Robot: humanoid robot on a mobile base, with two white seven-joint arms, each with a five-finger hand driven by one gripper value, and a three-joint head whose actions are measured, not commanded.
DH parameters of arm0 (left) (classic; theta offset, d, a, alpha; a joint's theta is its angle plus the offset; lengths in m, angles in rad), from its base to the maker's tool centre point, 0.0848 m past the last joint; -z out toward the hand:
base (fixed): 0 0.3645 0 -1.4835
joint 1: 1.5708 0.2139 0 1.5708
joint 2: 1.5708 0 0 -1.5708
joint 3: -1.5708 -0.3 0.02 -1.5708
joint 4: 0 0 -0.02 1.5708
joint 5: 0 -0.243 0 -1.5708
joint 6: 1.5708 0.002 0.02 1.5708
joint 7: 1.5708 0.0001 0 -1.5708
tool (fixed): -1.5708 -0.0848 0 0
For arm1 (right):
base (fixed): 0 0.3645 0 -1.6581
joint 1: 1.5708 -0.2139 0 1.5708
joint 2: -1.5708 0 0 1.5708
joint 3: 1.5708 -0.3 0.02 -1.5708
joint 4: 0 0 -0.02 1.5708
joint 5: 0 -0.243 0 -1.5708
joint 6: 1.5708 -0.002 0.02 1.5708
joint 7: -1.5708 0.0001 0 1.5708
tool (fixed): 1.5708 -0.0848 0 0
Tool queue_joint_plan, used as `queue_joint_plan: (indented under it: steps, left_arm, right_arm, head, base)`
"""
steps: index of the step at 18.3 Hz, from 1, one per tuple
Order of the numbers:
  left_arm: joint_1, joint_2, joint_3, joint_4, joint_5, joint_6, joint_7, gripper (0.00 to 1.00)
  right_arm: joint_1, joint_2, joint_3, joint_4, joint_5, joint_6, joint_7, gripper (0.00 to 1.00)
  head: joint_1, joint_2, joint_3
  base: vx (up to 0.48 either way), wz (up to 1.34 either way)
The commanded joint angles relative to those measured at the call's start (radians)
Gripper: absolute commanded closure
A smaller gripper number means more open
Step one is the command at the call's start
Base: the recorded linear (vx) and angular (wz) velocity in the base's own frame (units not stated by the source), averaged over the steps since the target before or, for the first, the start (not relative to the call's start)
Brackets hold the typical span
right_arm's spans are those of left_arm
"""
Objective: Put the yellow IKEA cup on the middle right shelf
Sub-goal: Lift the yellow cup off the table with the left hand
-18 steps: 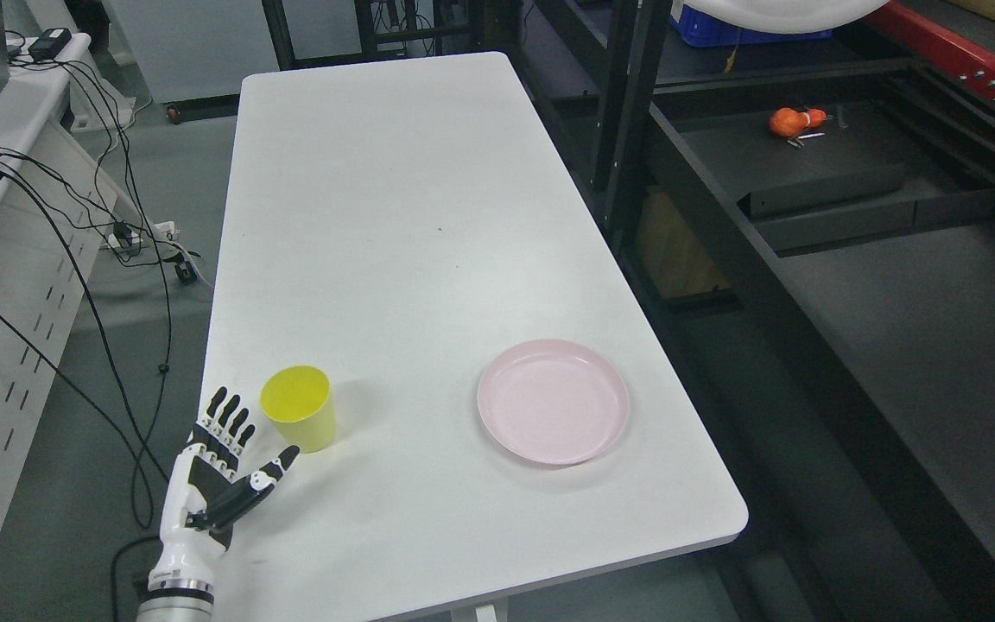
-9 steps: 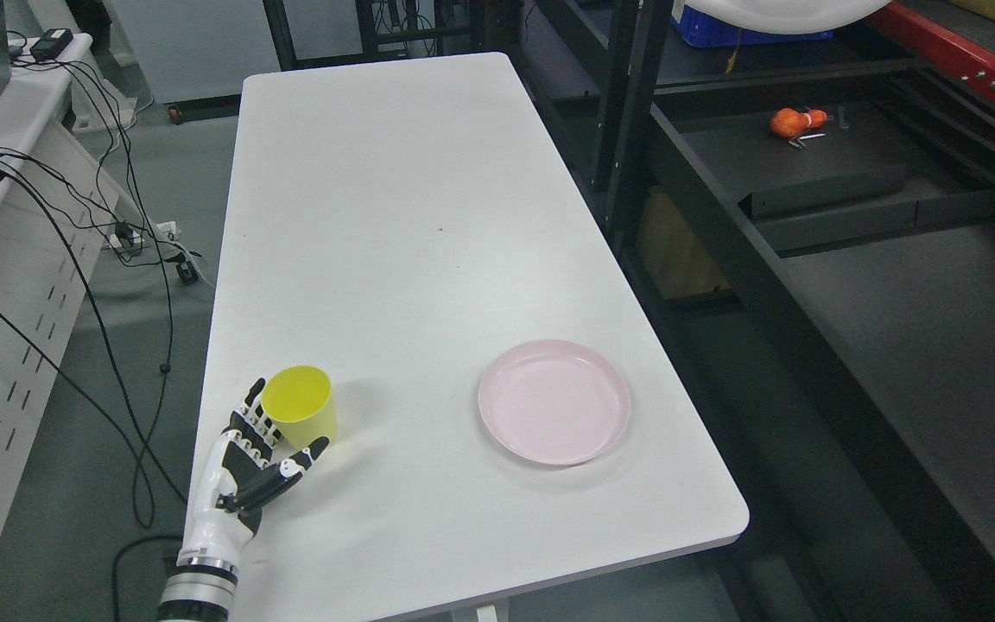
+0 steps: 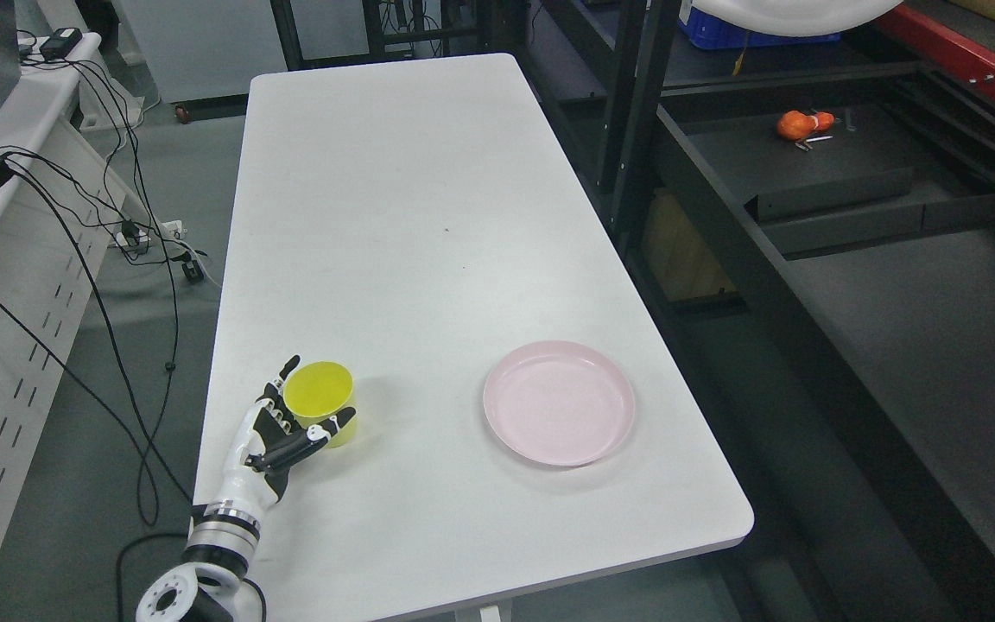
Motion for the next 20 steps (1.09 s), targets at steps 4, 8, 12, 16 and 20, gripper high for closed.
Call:
queue_joint_plan:
  steps: [4,8,12,16,20]
  left_arm:
    - [-0.044,0.014,0.045,0.085,0.002,-0.010,-0.002,0.52]
    - [-0.038,0.014,0.094,0.085,0.036,-0.100,-0.001,0.91]
    - [-0.033,0.014,0.130,-0.005,0.109,-0.194,-0.001,1.00]
    - [-0.039,0.014,0.140,-0.238,0.135,-0.200,-0.001,1.00]
    - [-0.081,0.014,0.148,-0.243,0.135,-0.208,-0.002,1.00]
  right_arm:
    - [0.014,-0.017,0.017,0.000,-0.025,0.000,-0.001,0.00]
    - [0.014,-0.017,0.017,0.000,-0.025,0.000,-0.001,0.01]
    - [0.014,-0.017,0.017,0.000,-0.025,0.000,-0.001,0.01]
    - [0.014,-0.017,0.017,0.000,-0.025,0.000,-0.001,0.01]
    - [0.014,-0.017,0.017,0.000,-0.025,0.000,-0.001,0.01]
  head:
    - [0.0000,0.000,0.000]
    - [0.0000,0.000,0.000]
    - [0.0000,0.000,0.000]
    - [0.0000,0.000,0.000]
    - [0.0000,0.000,0.000]
  base:
    - [0.000,0.00]
    - [0.000,-0.01]
    - [-0.001,-0.01]
    - [0.000,0.00]
    - [-0.003,0.01]
